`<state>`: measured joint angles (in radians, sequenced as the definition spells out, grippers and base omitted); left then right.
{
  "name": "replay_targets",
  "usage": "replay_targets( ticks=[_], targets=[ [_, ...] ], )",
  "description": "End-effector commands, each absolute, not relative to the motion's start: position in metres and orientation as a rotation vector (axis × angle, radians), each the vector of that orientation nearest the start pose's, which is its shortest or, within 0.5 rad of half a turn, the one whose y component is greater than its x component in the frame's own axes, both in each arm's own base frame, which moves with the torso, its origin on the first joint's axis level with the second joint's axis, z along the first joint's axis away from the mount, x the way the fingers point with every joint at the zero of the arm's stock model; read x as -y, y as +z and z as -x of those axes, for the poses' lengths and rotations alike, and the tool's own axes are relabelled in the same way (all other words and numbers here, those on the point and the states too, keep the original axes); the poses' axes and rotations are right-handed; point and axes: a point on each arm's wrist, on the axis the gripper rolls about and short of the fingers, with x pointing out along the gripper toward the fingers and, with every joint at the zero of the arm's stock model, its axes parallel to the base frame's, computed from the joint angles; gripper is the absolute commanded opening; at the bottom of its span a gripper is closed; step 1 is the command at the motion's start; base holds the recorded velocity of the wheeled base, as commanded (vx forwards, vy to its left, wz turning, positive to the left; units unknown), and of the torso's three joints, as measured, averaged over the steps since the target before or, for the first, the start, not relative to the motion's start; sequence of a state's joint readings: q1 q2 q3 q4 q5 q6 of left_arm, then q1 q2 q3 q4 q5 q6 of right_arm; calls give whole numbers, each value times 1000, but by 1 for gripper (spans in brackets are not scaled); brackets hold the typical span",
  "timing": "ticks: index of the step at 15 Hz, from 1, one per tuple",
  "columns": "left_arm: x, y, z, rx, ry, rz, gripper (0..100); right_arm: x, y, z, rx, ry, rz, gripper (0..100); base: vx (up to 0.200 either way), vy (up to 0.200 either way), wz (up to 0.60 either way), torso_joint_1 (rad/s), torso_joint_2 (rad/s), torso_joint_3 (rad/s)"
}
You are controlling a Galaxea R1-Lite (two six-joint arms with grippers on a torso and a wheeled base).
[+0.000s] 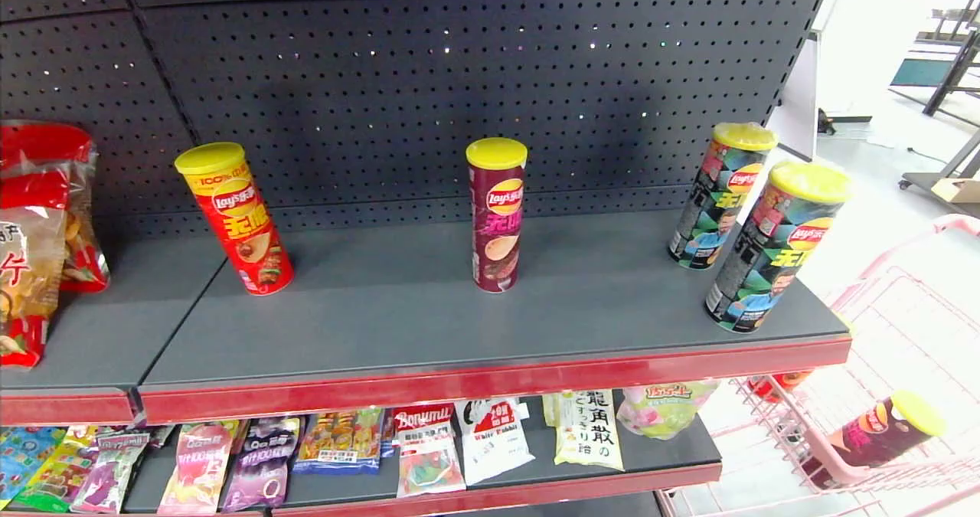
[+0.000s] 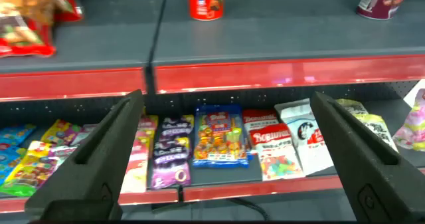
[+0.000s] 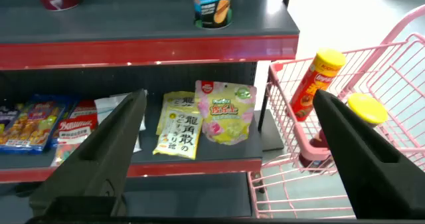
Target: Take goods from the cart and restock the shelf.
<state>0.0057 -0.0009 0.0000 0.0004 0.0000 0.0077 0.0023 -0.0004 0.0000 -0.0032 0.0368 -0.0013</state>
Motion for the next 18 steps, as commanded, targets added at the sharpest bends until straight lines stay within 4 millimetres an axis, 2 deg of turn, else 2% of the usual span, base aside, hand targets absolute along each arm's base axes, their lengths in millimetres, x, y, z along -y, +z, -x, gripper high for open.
replay_targets(
  ticks=[1,7,13,18],
  targets=[
    [0,75,23,0,6,-8,100,-1,76,23,3,41,2,100,0,-200,0,17,7,-2],
    [0,75,23,0,6,-8,100,-1,76,23,3,41,2,100,0,-200,0,0,3,0],
    [0,75,23,0,6,-8,100,-1,76,23,3,41,2,100,0,0,0,0,0,0],
    [0,75,23,-2,6,-8,100,-1,76,23,3,40,2,100,0,0,-600,-1,1,2]
  ],
)
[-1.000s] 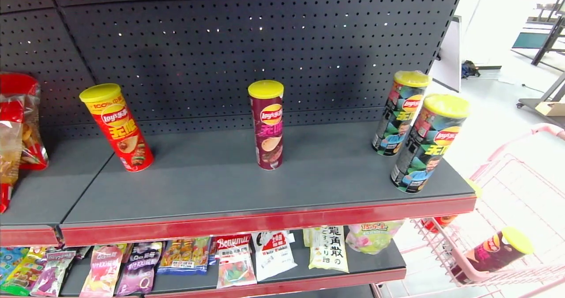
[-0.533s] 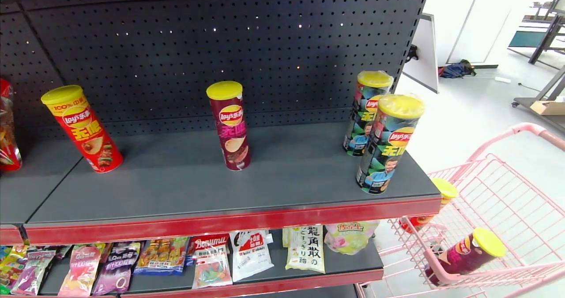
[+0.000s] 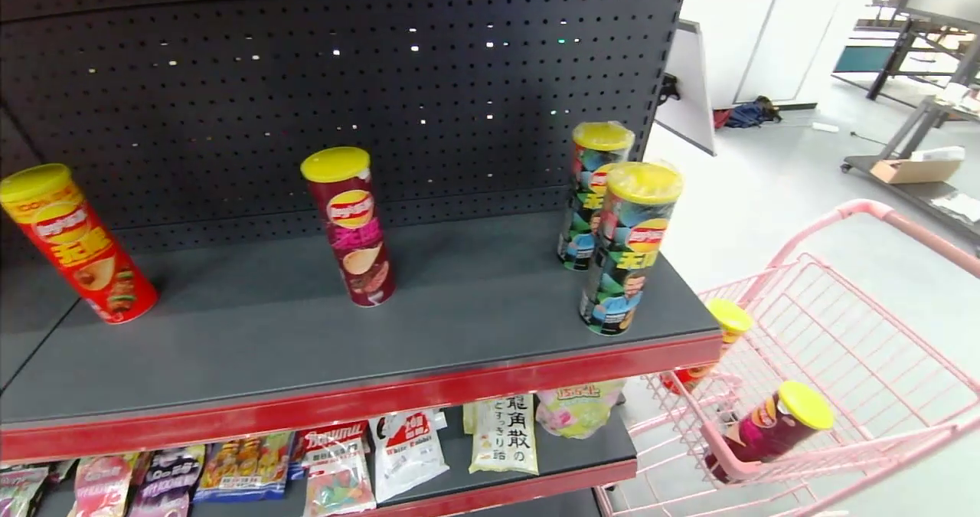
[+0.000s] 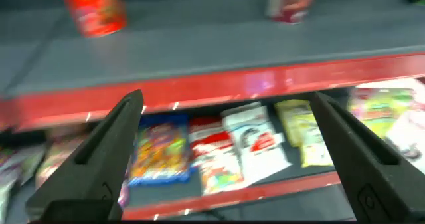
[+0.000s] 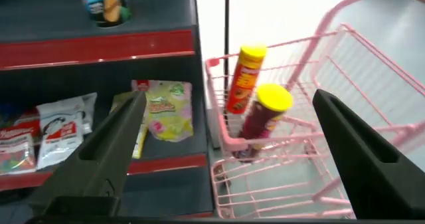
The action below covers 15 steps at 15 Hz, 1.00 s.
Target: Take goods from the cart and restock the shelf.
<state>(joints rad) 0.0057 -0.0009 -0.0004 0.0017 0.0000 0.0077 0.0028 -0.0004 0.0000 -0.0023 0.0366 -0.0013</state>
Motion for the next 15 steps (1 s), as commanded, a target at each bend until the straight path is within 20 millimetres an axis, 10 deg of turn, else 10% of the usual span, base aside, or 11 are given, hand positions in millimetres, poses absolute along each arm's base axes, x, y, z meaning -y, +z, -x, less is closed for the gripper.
replay_targets(
  ticks=[1,15],
  targets=[
    [0,75,23,0,6,-8,100,-1,76,23,3,41,2,100,0,0,-600,22,7,-7],
    [0,75,23,-2,6,-6,100,-1,76,23,3,41,2,100,0,0,-129,-28,59,38]
  ],
)
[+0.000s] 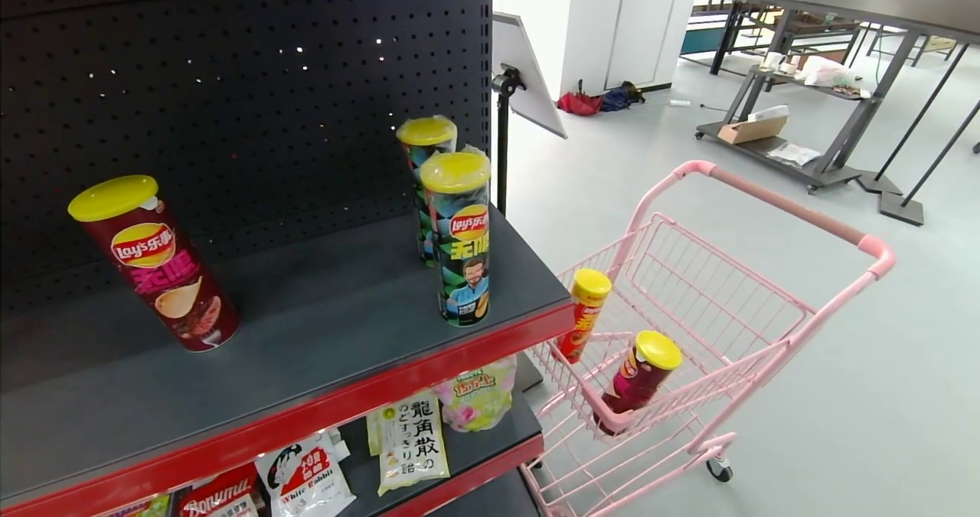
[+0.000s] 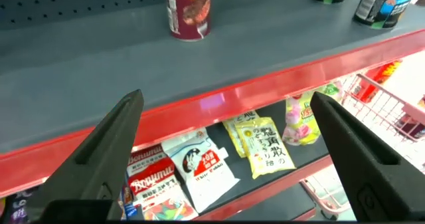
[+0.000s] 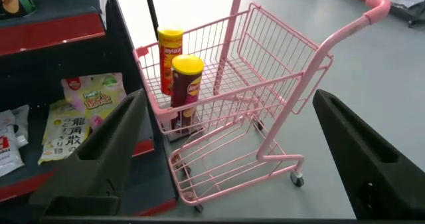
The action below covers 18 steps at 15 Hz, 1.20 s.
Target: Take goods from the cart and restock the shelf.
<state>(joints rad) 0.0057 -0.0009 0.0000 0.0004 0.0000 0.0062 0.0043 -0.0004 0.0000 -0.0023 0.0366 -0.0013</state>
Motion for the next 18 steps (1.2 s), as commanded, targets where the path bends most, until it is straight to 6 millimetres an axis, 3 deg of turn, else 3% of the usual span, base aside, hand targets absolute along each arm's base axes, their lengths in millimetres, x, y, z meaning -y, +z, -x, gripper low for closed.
replay_targets(
  ticks=[1,12,18],
  targets=[
    [0,75,23,-2,6,-6,100,-1,76,23,3,41,2,100,0,0,0,-144,320,203],
    [0,75,23,-2,6,-6,100,-1,76,23,5,41,2,100,0,0,0,-142,365,223],
    [0,75,23,-2,6,-6,100,-1,76,22,-3,41,3,100,0,0,0,-18,48,32]
  ],
)
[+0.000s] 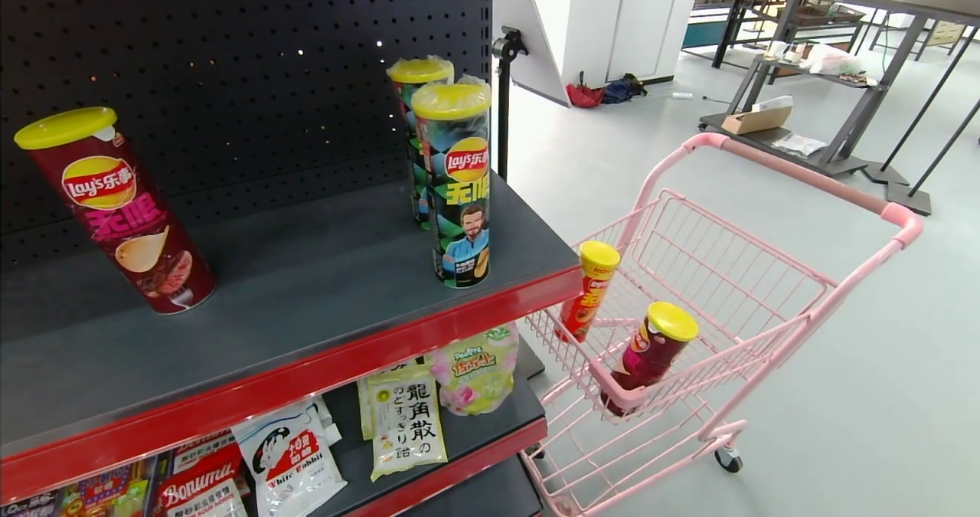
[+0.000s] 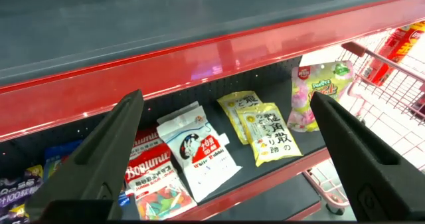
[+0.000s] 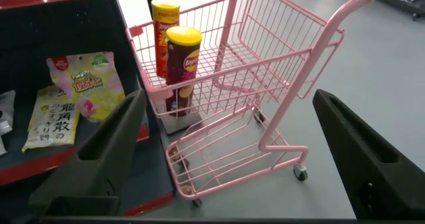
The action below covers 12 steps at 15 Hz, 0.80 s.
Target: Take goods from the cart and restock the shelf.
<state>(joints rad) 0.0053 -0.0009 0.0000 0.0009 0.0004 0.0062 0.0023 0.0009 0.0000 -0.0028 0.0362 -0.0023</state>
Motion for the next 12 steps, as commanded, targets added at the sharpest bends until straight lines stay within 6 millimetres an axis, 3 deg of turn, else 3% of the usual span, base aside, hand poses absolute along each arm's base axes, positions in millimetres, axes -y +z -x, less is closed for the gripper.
replay_targets(
  ticks=[1,2,3,4,5,6,8,12],
  targets=[
    [0,75,23,0,6,-6,100,-1,76,21,-20,35,6,100,0,0,0,0,0,0],
    [0,75,23,-2,8,-6,100,-1,81,18,-35,34,1,100,0,0,0,0,0,0],
    [0,75,23,-2,8,-6,100,-1,138,10,-27,41,-66,100,0,0,0,0,0,0],
    [0,75,23,-2,6,-6,100,-1,204,-22,-61,32,-225,100,0,0,0,0,0,0],
    [0,75,23,-2,6,-6,100,-1,246,-58,-81,33,-295,100,0,0,0,0,0,0],
    [0,75,23,-2,6,-6,100,-1,253,-87,-129,14,-245,100,0,0,0,0,0,0],
    [0,75,23,-2,6,-6,100,-2,229,-131,-293,61,-171,100,0,0,0,0,0,0],
    [0,75,23,-2,6,-6,100,-5,173,-181,-573,129,-163,100,0,0,0,0,0,0]
  ],
)
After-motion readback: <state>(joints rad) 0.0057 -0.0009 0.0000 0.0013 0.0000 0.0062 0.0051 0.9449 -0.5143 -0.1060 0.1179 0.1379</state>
